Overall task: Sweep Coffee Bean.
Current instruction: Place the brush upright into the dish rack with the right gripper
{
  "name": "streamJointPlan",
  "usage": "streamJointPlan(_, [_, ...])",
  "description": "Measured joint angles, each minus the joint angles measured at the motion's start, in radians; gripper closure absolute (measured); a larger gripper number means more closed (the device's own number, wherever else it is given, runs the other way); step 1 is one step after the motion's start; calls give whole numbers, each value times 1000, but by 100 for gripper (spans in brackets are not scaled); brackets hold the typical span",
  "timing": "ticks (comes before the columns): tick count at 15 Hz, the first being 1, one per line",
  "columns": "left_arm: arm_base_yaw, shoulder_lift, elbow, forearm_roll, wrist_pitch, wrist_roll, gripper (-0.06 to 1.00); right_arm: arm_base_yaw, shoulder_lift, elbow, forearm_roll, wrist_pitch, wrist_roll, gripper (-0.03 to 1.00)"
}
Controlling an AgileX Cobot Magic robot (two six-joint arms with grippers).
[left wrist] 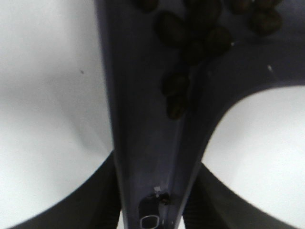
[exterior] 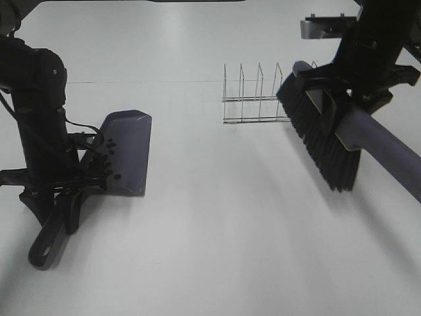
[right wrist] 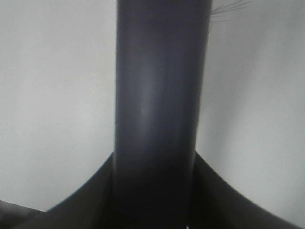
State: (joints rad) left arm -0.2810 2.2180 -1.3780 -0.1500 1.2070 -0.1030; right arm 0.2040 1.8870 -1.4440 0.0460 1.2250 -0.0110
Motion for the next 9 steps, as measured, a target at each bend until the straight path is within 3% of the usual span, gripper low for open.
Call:
streamJointPlan(4, [1, 0, 0, -13, -1, 3, 64, -100, 36, 30, 0, -68, 27, 63])
streamJointPlan(9, [4, 0, 0, -20, -2, 3, 64, -118, 199, -108, 0, -69, 28, 63])
